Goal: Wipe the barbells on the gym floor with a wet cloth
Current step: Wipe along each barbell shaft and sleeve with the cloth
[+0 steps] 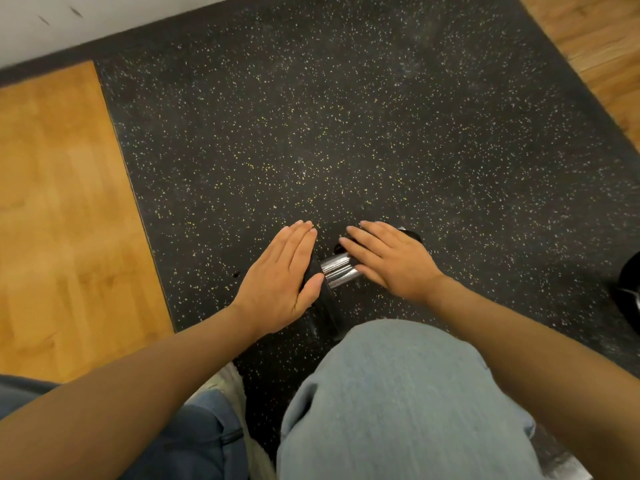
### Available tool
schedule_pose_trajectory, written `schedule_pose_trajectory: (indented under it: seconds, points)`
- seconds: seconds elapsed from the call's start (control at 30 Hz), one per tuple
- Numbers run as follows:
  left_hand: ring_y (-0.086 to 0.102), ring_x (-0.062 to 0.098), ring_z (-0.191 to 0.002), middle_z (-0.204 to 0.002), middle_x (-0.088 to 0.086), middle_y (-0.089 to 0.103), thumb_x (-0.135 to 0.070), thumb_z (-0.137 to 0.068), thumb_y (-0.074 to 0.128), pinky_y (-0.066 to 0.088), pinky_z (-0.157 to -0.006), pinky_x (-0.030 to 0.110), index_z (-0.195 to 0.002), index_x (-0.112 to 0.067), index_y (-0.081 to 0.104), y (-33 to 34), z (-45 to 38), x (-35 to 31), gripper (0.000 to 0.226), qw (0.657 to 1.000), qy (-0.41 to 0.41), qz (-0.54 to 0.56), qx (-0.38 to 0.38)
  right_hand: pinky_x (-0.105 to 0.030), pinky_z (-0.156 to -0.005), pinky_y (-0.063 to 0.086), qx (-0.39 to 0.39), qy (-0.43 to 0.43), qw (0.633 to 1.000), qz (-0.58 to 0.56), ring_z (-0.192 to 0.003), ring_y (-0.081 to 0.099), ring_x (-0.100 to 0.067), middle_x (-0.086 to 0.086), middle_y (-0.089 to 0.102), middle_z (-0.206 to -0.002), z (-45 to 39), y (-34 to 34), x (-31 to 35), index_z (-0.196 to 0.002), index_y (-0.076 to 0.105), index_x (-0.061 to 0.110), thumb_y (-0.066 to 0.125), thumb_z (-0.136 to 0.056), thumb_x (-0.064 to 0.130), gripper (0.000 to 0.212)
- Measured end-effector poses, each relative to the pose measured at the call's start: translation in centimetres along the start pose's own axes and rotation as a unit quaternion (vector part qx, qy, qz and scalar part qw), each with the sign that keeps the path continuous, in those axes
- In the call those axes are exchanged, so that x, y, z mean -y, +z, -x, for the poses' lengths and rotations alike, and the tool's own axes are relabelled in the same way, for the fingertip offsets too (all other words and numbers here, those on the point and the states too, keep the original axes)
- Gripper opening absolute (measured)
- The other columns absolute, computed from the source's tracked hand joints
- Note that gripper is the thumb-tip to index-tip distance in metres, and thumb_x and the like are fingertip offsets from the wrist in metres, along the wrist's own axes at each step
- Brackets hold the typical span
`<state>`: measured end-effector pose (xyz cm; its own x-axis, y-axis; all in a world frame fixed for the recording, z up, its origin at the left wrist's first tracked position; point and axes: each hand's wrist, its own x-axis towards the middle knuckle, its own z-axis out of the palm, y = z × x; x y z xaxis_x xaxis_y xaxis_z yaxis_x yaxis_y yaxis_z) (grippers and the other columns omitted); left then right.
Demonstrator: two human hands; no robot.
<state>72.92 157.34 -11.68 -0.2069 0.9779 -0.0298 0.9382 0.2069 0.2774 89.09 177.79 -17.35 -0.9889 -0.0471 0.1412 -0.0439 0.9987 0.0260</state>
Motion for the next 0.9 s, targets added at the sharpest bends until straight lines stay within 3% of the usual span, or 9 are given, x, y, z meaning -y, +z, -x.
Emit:
schedule_pose_trajectory:
  seconds: [0.2,0.33,0.47,0.67,0.9]
  points:
    - [0.046,0.032,-0.134,-0.142,0.021,0.051,-0.044,-0.100,0.028,0.019,-0.118,0.039,-0.140,0.005,0.046,-1.2,-0.8,0.5,0.066,0.997,0.036,-0.059,0.018,-0.043,-0.100,0.049,0.002,0.017,1.000,-0.005,-0.113,0.062,-0.032,-0.012,0.065,-0.125,0.0,-0.4,-1.9,-0.130,0.063,0.008,0.027,-0.108,0.040,0.053]
    - [0.054,0.029,-0.127,-0.135,0.017,0.058,-0.045,-0.101,0.026,0.027,-0.117,0.040,-0.137,0.002,0.052,-3.6,-2.1,1.9,0.065,0.995,0.018,-0.093,0.023,-0.040,-0.079,0.056,-0.002,0.018,1.000,-0.006,-0.088,0.068,-0.030,-0.010,0.069,-0.104,-1.0,-1.7,-3.7,-0.112,0.068,0.007,0.016,-0.109,0.042,0.063]
    - [0.058,0.033,-0.121,-0.129,0.020,0.061,-0.044,-0.101,0.026,0.030,-0.115,0.043,-0.132,0.005,0.055,-7.6,-2.9,3.1,0.065,0.995,-0.021,-0.096,0.031,-0.036,-0.068,0.054,-0.001,-0.012,1.000,0.025,-0.077,0.065,-0.027,-0.007,0.068,-0.095,-2.6,-4.8,-4.5,-0.104,0.070,0.010,0.031,-0.106,0.039,0.049]
    - [0.065,0.031,-0.105,-0.110,0.016,0.068,-0.041,-0.100,0.028,0.037,-0.113,0.046,-0.114,0.000,0.066,-16.8,-1.9,2.6,0.057,0.995,-0.045,-0.077,0.033,-0.035,-0.064,0.053,-0.052,0.000,0.998,0.026,-0.075,0.065,-0.026,-0.006,0.069,-0.092,-7.4,-14.6,-4.0,-0.101,0.071,0.011,0.038,-0.104,0.036,0.042]
    - [0.066,0.032,-0.098,-0.103,0.016,0.069,-0.037,-0.098,0.034,0.042,-0.108,0.046,-0.106,0.000,0.068,-32.6,-0.4,0.6,0.051,0.993,-0.092,-0.065,-0.027,-0.036,-0.065,0.052,-0.061,-0.032,0.997,0.018,-0.076,0.065,-0.025,-0.005,0.068,-0.092,-14.8,-31.2,-3.2,-0.101,0.070,0.012,0.026,-0.108,0.041,0.054]
